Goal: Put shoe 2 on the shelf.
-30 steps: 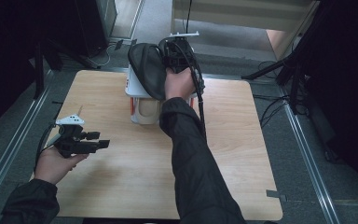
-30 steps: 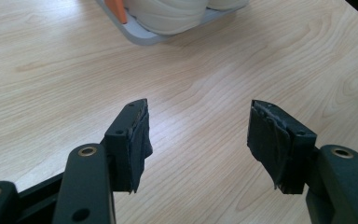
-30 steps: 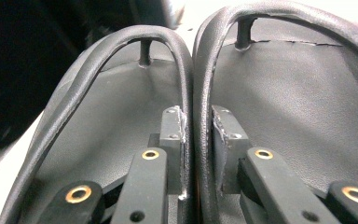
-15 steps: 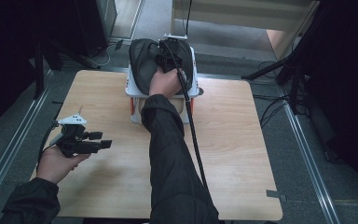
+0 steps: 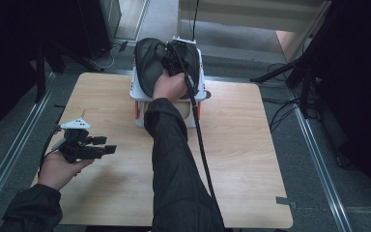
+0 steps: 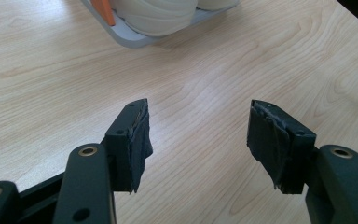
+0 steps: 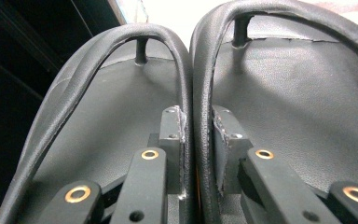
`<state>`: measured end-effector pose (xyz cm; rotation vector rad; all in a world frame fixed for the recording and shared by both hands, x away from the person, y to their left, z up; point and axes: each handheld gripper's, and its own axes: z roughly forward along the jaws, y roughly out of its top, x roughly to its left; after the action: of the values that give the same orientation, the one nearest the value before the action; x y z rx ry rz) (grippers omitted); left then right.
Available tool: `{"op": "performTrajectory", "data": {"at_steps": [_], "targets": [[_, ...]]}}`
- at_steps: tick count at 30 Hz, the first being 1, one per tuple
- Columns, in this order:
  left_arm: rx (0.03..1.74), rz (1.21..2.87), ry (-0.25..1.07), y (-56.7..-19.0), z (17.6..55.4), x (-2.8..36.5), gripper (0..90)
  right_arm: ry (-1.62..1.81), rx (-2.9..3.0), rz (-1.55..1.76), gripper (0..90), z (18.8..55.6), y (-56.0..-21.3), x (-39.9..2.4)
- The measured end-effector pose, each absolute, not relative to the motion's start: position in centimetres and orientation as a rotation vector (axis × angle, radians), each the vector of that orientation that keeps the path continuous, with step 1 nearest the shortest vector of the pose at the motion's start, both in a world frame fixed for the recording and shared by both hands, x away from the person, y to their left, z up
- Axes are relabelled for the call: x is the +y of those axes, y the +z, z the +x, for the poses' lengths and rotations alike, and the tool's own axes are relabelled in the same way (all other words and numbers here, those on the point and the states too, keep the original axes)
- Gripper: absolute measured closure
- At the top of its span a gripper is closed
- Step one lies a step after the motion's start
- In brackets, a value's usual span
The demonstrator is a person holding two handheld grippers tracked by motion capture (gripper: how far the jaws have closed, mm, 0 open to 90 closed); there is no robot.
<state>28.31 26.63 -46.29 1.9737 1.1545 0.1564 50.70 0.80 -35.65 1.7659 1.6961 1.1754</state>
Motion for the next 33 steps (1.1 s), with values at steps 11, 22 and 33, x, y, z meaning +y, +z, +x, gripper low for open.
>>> {"op": "performTrajectory", "data": {"at_steps": [11,22,33], "targets": [[1.155,1.972,0.154,-46.3,28.4,26.6,39.7,1.181,1.661,1.787,76.4,50.7,-35.7,0.8],[1.152,1.981,0.153,-46.3,28.5,26.5,39.7,1.217,1.685,1.773,67.7,50.6,-35.7,0.8],[1.16,1.982,0.154,-46.4,28.5,26.5,39.8,1.261,1.72,1.727,61.1,49.6,-34.9,0.0]]}}
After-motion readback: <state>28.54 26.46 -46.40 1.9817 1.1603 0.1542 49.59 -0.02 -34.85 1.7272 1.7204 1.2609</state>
